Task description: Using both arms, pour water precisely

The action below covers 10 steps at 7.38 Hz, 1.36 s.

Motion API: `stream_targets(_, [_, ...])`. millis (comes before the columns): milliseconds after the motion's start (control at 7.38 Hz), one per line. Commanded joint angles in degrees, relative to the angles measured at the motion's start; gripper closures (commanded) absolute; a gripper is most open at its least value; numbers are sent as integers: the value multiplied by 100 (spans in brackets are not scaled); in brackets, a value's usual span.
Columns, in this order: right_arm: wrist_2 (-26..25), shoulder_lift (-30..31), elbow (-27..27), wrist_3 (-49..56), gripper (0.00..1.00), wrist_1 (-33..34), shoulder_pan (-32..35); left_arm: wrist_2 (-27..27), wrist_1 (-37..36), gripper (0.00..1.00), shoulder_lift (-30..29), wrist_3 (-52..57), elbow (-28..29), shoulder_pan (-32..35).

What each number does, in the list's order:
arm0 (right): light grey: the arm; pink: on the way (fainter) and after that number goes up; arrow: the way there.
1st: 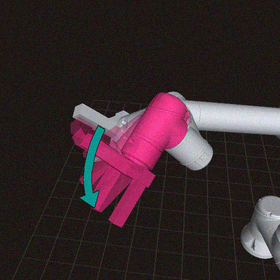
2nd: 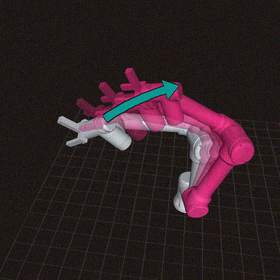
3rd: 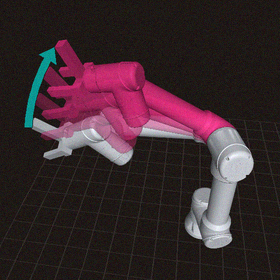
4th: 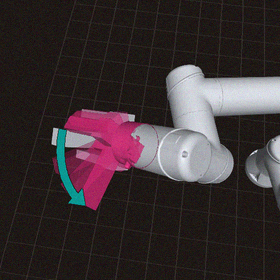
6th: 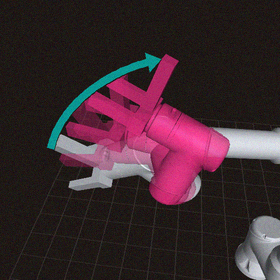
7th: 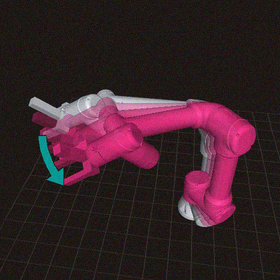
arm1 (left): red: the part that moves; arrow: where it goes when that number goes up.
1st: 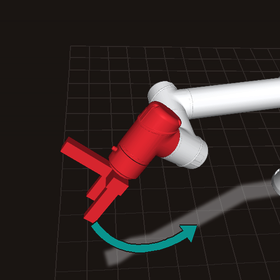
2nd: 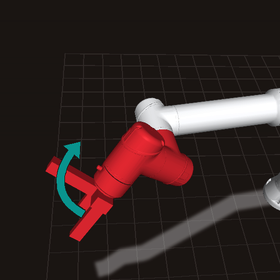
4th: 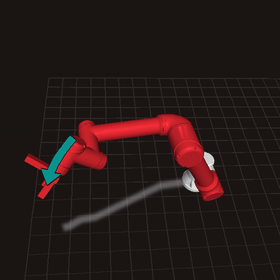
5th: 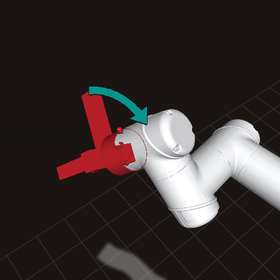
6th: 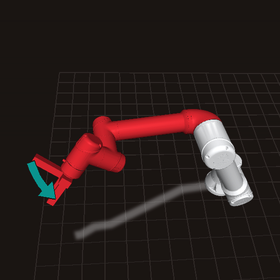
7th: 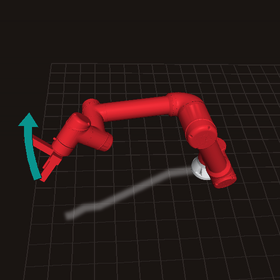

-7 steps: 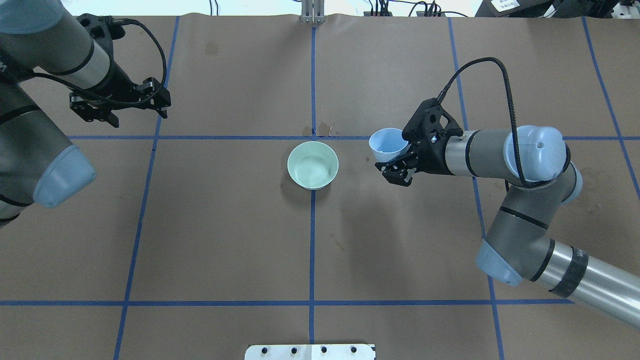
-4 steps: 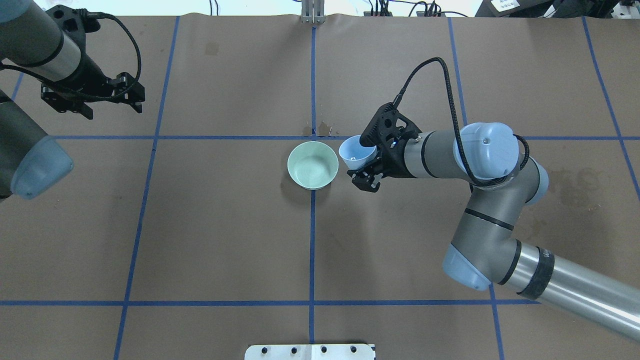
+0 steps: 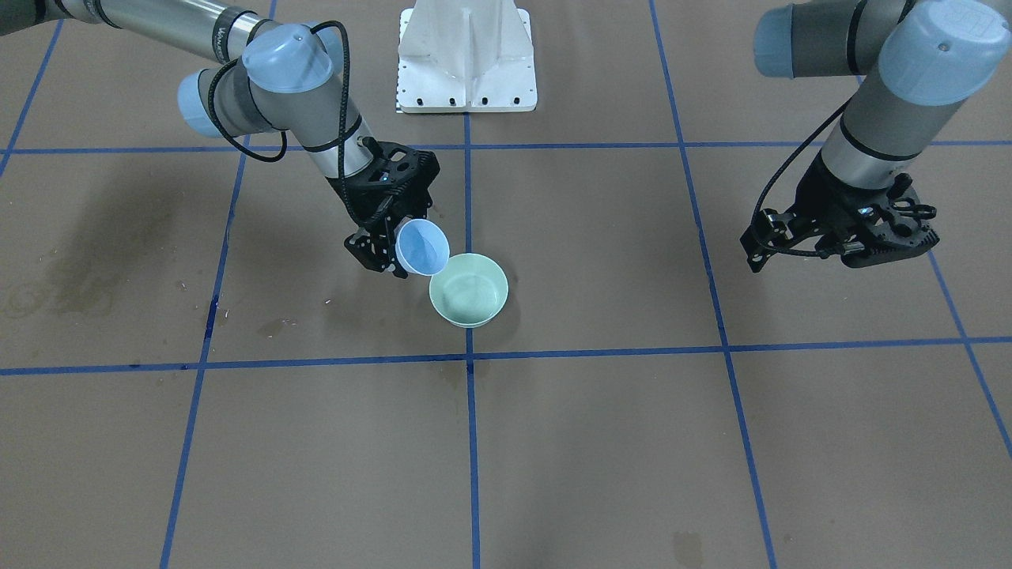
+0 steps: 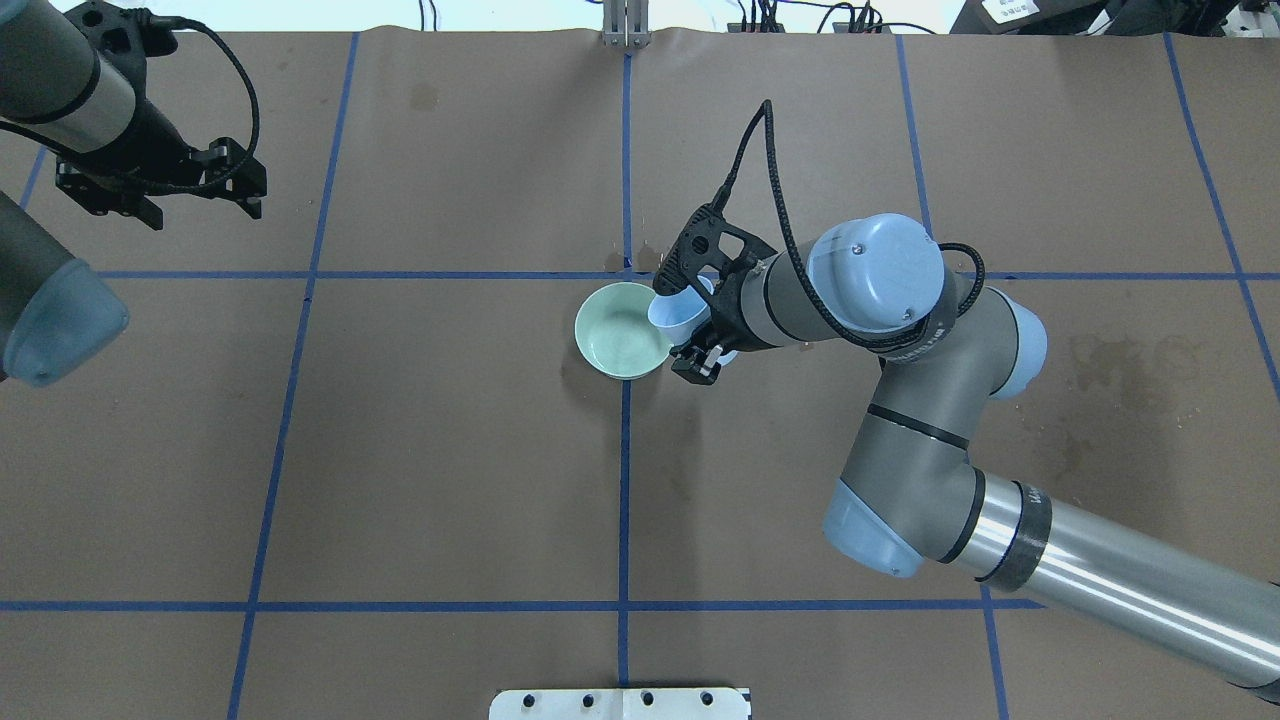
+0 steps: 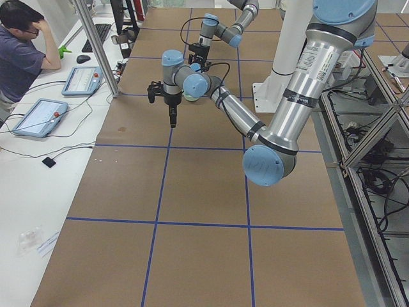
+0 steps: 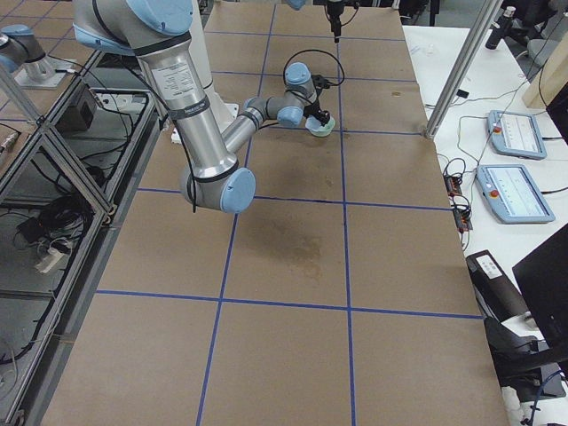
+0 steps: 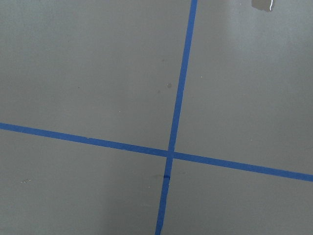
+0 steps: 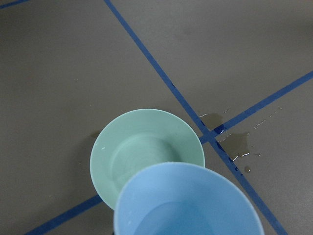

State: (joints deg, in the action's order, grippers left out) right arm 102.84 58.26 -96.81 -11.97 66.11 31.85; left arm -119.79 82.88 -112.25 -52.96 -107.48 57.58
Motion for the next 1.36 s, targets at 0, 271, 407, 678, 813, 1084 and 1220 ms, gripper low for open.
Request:
stream_targets(0, [-26, -427, 48, 404, 100, 1110, -82, 0, 0, 0, 10, 58, 16, 34])
stream_targets(271, [-27, -736, 66, 703, 100, 1945, -91, 0, 0, 0, 10, 66, 25, 69])
stream_targets(407, [-44, -928, 127, 809, 100, 2393, -117, 0, 0, 0, 10, 119, 60, 69])
stream_targets(678, [-158, -1053, 232, 898, 100, 2713, -187, 0, 0, 0, 10, 128, 60, 78])
stream_targets(813, [-193, -1288, 450, 951, 100, 2949, -196, 0, 0, 0, 10, 137, 60, 95])
stream_targets(1084, [-299, -1440, 531, 1065, 100, 3250, -240, -18, 9, 0, 141, 321, 60, 227])
stream_targets(1220, [-395, -1475, 636, 1126, 100, 3320, -267, -79, 0, 0, 151, 365, 69, 236])
